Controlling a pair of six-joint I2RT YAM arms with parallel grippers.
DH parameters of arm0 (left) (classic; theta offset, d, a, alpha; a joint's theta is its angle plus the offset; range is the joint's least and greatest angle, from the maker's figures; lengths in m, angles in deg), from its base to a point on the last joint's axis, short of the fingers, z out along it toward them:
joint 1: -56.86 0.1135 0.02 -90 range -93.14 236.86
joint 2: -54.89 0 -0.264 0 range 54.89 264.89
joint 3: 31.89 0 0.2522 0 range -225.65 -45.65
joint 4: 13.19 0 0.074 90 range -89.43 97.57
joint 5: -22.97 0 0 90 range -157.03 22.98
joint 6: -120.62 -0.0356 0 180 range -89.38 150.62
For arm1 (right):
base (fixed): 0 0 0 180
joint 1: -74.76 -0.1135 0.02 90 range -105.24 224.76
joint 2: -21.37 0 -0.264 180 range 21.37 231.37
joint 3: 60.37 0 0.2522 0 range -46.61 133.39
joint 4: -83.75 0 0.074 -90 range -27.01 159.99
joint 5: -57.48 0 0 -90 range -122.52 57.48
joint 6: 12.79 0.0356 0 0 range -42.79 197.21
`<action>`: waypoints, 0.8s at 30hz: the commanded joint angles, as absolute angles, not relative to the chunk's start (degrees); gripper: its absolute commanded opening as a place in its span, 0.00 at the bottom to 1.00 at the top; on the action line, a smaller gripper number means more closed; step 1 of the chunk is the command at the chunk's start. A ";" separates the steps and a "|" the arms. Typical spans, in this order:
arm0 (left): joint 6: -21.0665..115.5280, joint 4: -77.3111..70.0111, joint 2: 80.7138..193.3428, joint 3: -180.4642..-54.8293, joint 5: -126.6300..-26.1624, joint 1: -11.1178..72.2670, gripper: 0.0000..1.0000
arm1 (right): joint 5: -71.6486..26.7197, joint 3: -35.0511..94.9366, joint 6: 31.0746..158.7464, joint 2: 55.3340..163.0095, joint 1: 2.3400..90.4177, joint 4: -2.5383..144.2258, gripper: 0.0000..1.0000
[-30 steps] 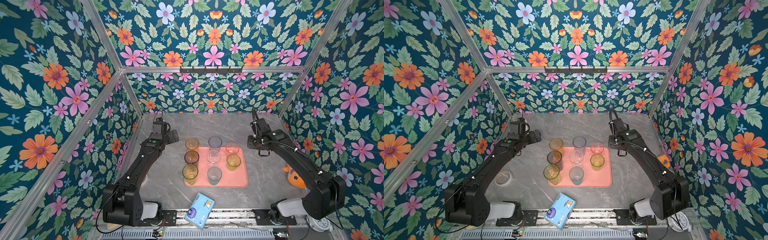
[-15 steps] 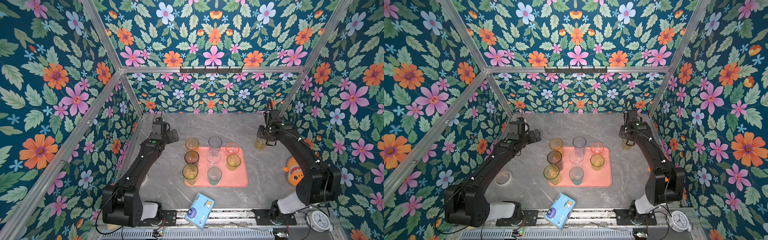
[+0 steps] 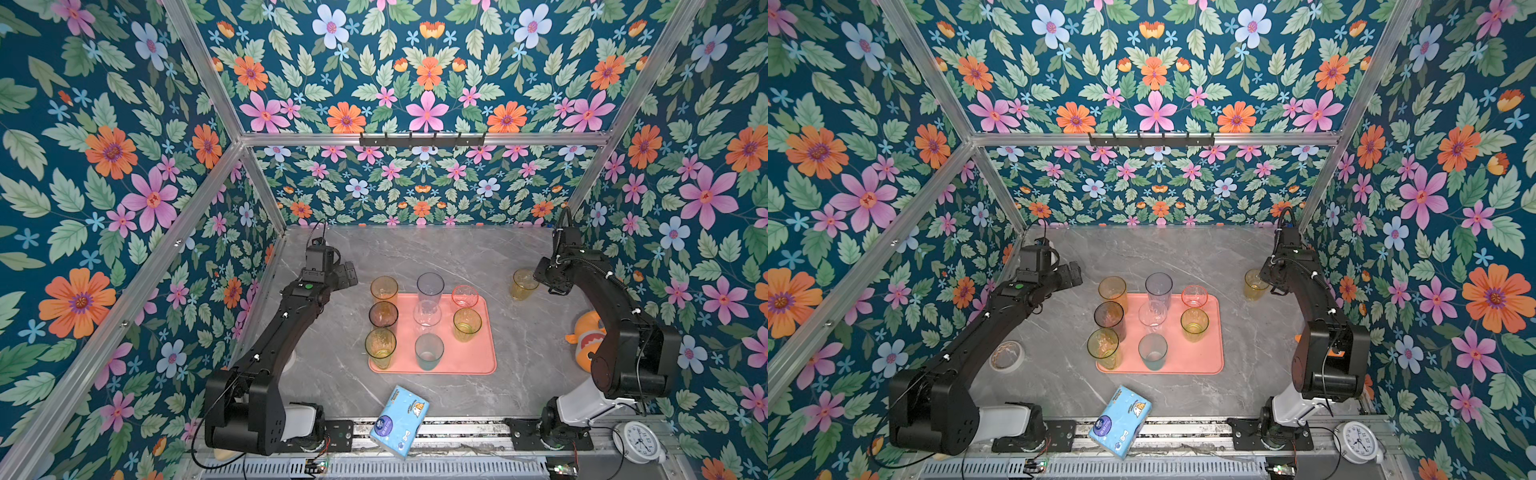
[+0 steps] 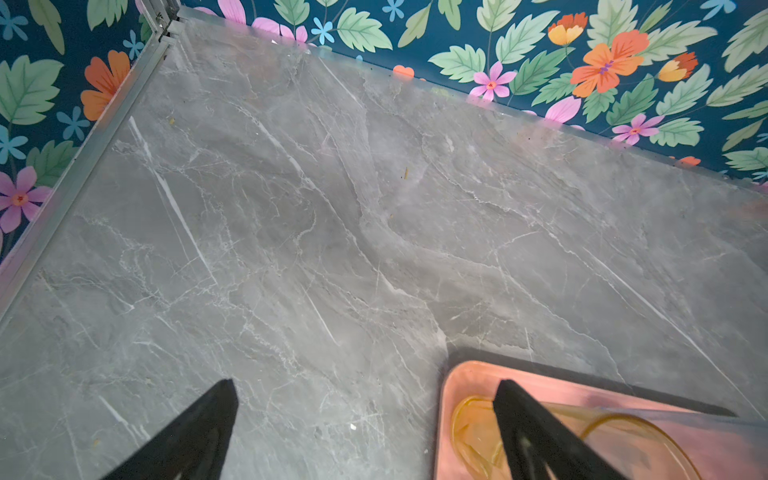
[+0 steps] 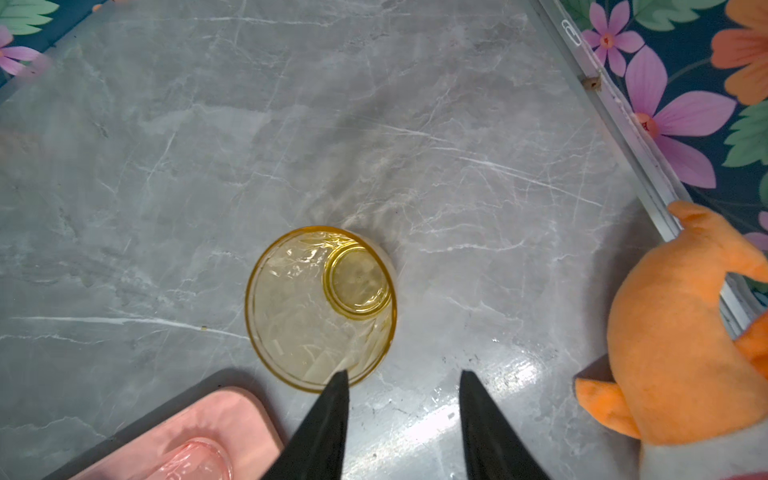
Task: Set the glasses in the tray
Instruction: 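Lower the right gripper and close it on the yellow glass rim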
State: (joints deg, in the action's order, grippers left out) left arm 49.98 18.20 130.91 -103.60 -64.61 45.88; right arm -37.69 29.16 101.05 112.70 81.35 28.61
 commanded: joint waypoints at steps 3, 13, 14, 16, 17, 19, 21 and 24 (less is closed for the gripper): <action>49.43 17.21 130.92 -104.18 -64.83 45.97 0.99 | -36.58 28.27 101.63 113.45 81.44 30.41 0.45; 49.43 17.36 130.89 -103.83 -64.74 45.97 0.99 | -35.70 26.08 101.34 115.17 81.45 31.67 0.45; 49.43 17.38 130.84 -103.91 -64.74 45.99 0.99 | -35.70 26.08 101.32 115.37 81.55 31.76 0.45; 49.43 17.44 130.96 -103.96 -64.91 45.97 0.99 | -35.75 26.01 101.26 115.86 81.54 31.89 0.45; 49.43 17.40 131.06 -104.00 -64.87 45.97 0.99 | -35.85 26.03 101.29 115.86 81.53 31.98 0.45; 49.43 17.40 131.06 -104.01 -64.83 45.97 0.99 | -36.07 25.98 101.29 115.86 81.55 32.21 0.45; 49.43 17.42 131.15 -103.96 -64.90 45.97 0.99 | -36.03 25.97 101.24 117.99 81.56 32.54 0.44; 49.43 17.61 131.04 -103.92 -64.87 45.97 0.99 | -35.75 26.03 101.35 118.93 81.53 32.98 0.43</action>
